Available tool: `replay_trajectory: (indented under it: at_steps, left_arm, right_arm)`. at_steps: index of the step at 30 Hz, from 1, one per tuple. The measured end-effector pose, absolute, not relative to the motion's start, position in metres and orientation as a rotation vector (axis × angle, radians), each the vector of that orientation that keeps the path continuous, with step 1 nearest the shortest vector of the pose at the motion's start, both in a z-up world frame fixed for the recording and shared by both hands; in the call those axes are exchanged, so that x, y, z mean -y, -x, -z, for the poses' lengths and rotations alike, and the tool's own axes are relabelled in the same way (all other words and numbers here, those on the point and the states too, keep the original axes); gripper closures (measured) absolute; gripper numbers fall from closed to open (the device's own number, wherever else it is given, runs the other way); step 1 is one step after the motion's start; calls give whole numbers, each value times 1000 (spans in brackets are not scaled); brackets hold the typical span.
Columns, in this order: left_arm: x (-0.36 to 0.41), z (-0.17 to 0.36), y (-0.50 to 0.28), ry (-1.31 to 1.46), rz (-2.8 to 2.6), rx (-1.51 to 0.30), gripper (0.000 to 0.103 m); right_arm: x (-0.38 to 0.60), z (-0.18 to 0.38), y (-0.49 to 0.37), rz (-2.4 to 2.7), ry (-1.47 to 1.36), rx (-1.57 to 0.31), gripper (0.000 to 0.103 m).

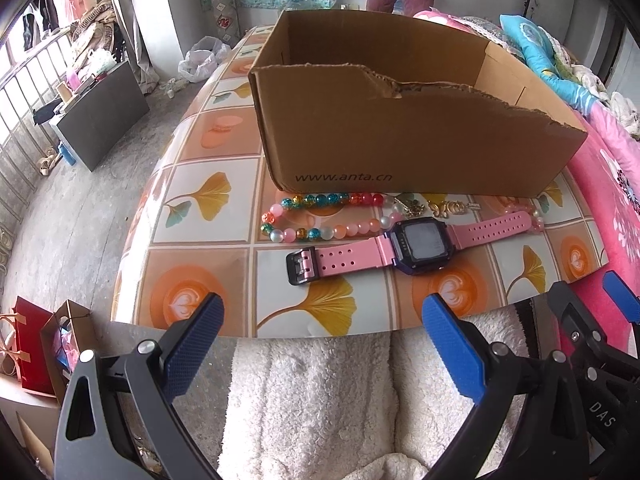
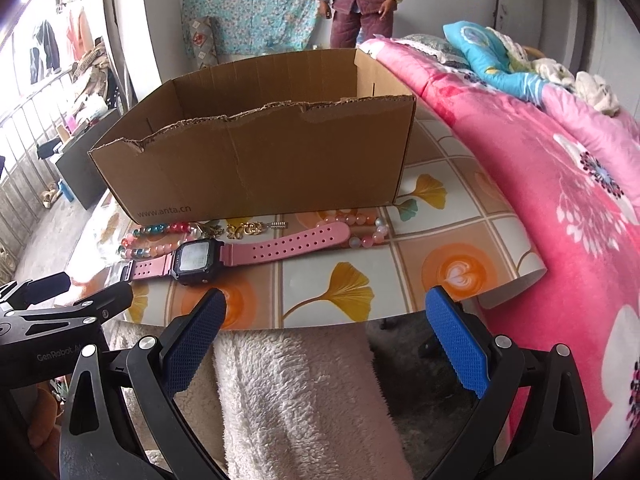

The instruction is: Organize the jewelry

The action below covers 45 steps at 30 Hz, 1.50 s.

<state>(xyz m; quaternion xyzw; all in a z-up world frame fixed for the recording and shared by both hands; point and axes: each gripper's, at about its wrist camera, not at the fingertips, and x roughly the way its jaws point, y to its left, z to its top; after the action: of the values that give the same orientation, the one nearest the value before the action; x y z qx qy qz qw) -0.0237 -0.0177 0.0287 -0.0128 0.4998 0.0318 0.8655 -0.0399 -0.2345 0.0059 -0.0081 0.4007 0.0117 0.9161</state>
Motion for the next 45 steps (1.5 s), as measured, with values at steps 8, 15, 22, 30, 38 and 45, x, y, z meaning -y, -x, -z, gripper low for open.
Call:
replay_trajectory:
  at_steps: [8,15,22,30,38,45]
  left_arm:
    - [19,-26,15,34,-5,-1039,6]
    - [-10,-20,18,144,72,-986,6]
    - [-60,-8,25,332,211,-910,6]
    - [-69,-12,27,211,170,-842,6]
    - [-39,-4,26,-79,193,-840,12]
    - [-10,5,24,-270,295,-817,38]
  right_arm:
    - [233,-24,62,-85,81,-610,7]
    - [219,-23,62,-254,187,-525,7]
    - [183,-3,28,-531,264,-606,7]
    - [146,22,-1,-710,404,-676,17]
    - [150,43,-3,-747,483,-779,34]
    - [164,38,-21,-821,430,-883,50]
